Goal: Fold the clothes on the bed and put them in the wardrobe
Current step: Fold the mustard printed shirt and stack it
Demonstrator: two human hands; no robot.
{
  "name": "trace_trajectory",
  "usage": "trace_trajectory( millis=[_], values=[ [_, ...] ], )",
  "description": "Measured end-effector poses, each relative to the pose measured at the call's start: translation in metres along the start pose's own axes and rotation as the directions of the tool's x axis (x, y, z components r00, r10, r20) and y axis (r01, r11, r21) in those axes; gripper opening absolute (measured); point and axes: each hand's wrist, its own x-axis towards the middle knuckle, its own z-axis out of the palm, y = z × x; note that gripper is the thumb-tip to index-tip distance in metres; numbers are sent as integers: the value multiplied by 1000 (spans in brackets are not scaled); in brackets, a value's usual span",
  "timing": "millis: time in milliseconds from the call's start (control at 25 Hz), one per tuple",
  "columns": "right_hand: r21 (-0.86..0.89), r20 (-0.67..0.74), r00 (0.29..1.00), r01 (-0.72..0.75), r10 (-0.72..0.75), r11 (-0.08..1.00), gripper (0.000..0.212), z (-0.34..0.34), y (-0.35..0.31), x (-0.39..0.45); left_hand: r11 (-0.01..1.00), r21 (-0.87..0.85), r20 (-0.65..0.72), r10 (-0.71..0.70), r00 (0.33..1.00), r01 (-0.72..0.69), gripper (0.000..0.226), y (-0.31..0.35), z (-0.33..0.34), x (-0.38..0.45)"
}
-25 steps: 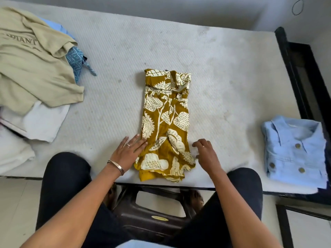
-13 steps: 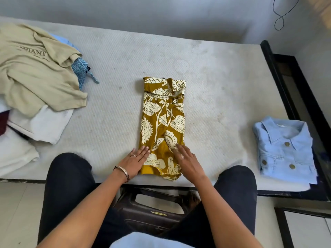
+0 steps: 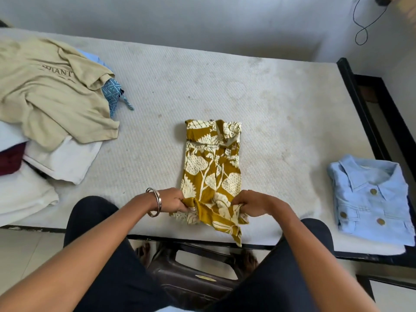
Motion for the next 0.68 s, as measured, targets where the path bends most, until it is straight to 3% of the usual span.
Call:
trace_trajectory(
  millis=[40, 120, 240, 360, 480, 560, 600, 680],
  values=[
    [128, 78, 997, 5, -15, 992, 44, -10, -1, -3, 994, -108, 71, -19, 997, 27, 29, 6, -10, -4],
    [390, 97, 991, 52, -97, 919, 38, -31, 7, -1, 928, -365, 124, -33, 992, 76, 30, 13, -35, -6],
    [666, -48, 995, 93, -82, 740, 28, -71, 31, 30, 698, -714, -90, -167, 982, 53, 27, 19, -87, 17],
    [852, -247, 950, 120, 189, 509, 26, -113, 39, 73, 566, -823, -318, -393, 863, -46, 26, 22, -138, 72],
    [950, -225, 845, 79, 486, 302, 32, -128, 45, 120, 438, -898, -268, -493, 828, -30, 44, 13, -159, 132],
    [957, -224, 751, 48, 621, 287, 50, -120, 45, 141, 510, -860, -301, -499, 813, -5, 51, 0, -149, 156],
    [956, -251, 686, 65, 683, 286, 56, -111, 45, 147, 577, -816, -382, -516, 767, -18, 56, -5, -139, 160],
    [939, -339, 593, 168, 730, 299, 59, -95, 43, 146, 658, -749, -556, -564, 611, -74, 72, -10, -117, 158]
  ],
)
